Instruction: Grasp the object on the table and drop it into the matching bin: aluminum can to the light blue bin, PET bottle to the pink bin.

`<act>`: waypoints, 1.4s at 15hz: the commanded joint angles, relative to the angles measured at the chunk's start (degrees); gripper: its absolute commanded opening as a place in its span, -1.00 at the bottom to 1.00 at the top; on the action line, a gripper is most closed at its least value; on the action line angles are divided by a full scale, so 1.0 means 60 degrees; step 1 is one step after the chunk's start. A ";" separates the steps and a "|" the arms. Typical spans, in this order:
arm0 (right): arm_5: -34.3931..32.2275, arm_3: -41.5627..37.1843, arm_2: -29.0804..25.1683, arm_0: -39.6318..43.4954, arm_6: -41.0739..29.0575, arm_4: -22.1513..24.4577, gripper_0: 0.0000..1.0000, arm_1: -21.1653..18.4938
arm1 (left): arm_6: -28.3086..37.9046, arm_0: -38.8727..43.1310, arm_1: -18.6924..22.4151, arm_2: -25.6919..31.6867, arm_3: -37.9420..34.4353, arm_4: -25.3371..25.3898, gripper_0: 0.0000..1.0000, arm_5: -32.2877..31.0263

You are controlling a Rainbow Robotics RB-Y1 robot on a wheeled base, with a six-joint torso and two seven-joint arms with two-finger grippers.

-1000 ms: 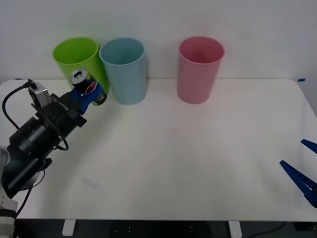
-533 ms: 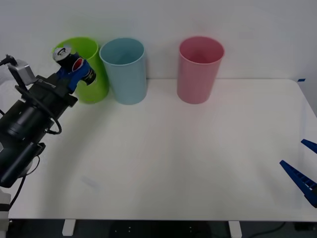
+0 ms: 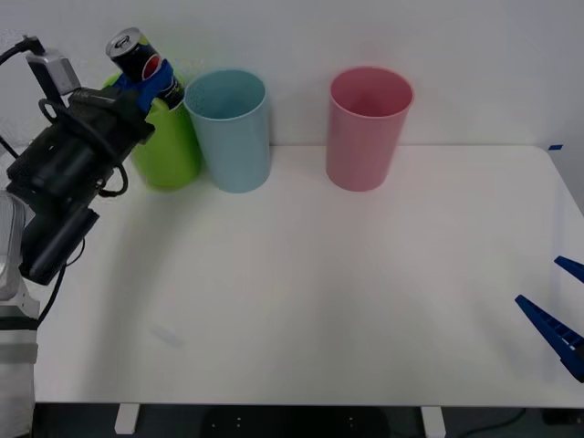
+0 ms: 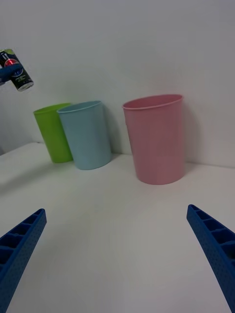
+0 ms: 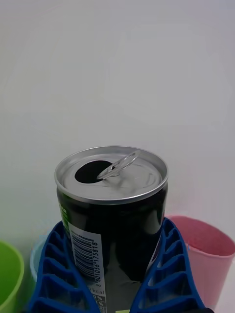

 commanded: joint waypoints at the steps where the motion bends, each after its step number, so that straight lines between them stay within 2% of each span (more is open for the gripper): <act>1: 0.0000 0.0000 0.0000 0.0000 0.0000 0.0000 1.00 0.0000 | -0.0075 -0.0857 0.0014 -0.0016 0.0991 -0.0391 -1.00 0.0230; 14: 0.0000 0.0000 0.0000 0.0000 0.0000 0.0000 1.00 0.0000 | -0.0441 -0.4343 -0.0015 -0.0206 0.5400 -0.2120 -1.00 0.1651; 19: 0.0000 0.0000 0.0000 0.0000 0.0000 0.0000 1.00 0.0000 | -0.0485 -0.5427 -0.0089 -0.0191 0.6821 -0.2764 -1.00 0.2076; 21: 0.0000 0.0000 0.0000 0.0000 0.0000 0.0000 1.00 0.0000 | -0.0514 -0.5603 -0.0118 -0.0265 0.7070 -0.2764 -1.00 0.2076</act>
